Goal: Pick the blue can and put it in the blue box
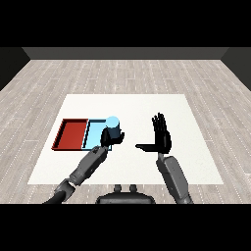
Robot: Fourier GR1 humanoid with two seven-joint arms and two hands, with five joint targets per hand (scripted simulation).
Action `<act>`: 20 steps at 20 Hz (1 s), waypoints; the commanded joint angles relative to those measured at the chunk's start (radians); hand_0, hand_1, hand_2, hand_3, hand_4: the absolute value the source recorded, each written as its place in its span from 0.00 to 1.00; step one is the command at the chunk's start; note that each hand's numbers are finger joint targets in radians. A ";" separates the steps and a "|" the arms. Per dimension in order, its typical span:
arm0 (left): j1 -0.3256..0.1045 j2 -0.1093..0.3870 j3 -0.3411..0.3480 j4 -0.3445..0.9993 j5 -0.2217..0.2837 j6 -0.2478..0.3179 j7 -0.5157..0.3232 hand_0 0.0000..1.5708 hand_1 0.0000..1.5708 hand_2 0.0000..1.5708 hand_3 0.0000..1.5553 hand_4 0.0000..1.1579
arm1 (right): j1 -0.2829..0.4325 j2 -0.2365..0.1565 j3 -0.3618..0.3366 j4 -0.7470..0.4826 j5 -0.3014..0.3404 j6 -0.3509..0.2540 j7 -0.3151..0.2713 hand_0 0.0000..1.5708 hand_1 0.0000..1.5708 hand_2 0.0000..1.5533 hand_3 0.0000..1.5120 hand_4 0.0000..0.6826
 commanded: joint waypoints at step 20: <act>-0.189 0.142 -0.021 0.627 -0.244 0.100 0.523 0.49 0.49 0.45 0.39 0.78 | 0.113 0.012 -0.133 0.083 -0.102 0.102 -0.093 0.00 0.00 0.00 0.00 0.00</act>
